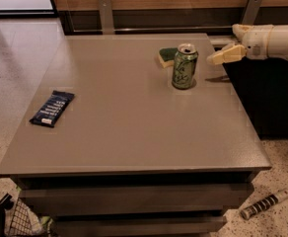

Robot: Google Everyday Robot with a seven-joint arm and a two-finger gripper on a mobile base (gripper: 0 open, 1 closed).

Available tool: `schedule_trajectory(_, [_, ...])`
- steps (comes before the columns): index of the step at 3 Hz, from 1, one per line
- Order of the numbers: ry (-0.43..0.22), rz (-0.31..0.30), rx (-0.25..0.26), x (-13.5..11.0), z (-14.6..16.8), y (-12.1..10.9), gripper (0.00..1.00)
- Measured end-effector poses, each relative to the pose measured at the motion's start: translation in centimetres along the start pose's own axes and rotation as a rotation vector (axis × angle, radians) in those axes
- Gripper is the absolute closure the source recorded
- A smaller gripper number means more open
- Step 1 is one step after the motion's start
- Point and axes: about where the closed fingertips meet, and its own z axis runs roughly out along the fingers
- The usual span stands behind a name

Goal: Move sponge near rxbar blueberry

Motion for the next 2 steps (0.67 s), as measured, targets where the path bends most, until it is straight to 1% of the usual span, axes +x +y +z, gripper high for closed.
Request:
schedule_trajectory(1, [-0.034,0.041,-0.035,1.2,2.4,0.2,0.0])
schedule_trajectory(2, [-0.086,0.062,-0.077,1.2,4.8,0.7,0.0])
